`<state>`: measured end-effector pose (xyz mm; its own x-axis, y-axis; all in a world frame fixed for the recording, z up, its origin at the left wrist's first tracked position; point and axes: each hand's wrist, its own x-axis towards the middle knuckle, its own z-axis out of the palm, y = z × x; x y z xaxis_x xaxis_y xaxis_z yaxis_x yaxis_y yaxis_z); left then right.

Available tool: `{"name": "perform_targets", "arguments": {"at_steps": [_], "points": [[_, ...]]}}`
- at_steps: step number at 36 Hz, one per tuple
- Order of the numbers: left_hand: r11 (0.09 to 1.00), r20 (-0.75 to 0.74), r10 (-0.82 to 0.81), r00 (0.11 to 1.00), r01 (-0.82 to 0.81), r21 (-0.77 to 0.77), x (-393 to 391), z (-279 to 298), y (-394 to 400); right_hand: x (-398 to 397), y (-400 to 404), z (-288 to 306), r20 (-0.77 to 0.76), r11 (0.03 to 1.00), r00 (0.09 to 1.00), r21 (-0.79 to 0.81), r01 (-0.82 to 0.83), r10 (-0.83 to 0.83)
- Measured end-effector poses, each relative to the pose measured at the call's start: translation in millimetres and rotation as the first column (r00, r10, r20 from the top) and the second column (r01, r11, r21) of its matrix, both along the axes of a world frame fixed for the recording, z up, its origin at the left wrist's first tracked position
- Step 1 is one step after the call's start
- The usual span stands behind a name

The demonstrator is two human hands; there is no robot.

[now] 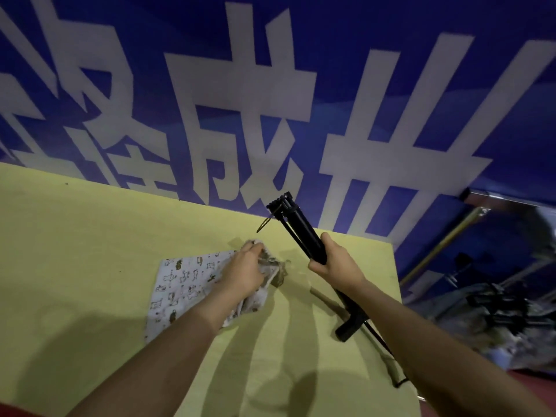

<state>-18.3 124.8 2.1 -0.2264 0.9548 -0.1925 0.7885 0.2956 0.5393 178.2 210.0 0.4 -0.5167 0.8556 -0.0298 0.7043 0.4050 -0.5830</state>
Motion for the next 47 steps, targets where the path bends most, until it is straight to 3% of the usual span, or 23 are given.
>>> {"name": "perform_targets", "arguments": {"at_steps": [9,20,32,38,43,47], "points": [[0.999,0.075,0.022,0.997,-0.024,0.035,-1.8,5.0,-11.8,12.9,-26.7,17.4,-0.173,0.995,0.983,-0.088,0.049,-0.064],[0.997,0.255,0.022,0.967,-0.038,0.060,-27.2,14.8,-27.1,8.8,-46.0,13.1,-0.101,0.985,0.995,-0.172,-0.024,0.006],[0.995,0.356,0.099,0.929,-0.098,-0.023,-39.2,28.4,-40.0,-1.9,-58.0,0.8,-0.031,0.996,0.998,-0.071,-0.048,0.045],[0.998,0.201,0.066,0.977,-0.063,-0.024,-39.1,38.4,-36.3,-1.3,-60.3,-1.1,0.177,0.983,0.969,0.033,-0.181,0.173],[0.993,-0.085,-0.071,0.994,0.062,-0.105,-28.2,43.7,-37.5,-10.4,-58.8,6.8,0.343,0.943,0.920,0.198,-0.268,0.189],[0.993,-0.287,-0.084,0.954,0.056,-0.103,-19.3,48.2,-43.0,-18.3,-54.1,19.6,0.441,0.899,0.880,0.290,-0.328,0.178]]}}
